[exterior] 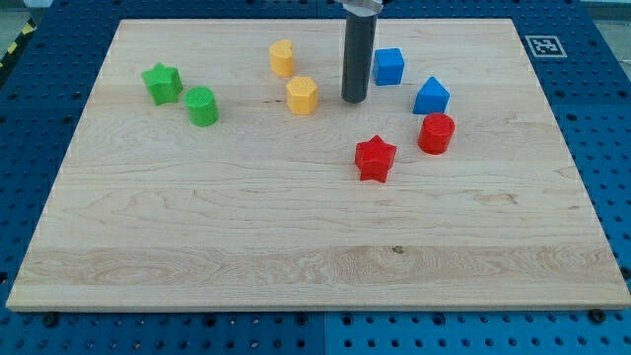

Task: Push the yellow hexagon closer to green circle

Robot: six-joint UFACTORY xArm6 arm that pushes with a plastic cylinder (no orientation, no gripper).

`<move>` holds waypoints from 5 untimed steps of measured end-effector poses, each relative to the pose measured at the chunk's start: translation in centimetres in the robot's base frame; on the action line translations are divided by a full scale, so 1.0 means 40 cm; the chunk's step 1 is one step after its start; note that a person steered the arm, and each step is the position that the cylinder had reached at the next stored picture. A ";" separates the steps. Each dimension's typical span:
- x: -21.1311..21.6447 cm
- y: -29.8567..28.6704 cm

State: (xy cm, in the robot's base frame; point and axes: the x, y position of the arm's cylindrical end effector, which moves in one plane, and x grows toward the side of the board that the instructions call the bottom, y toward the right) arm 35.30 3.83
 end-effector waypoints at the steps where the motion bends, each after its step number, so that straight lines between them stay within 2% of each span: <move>1: 0.000 -0.060; 5: 0.021 -0.214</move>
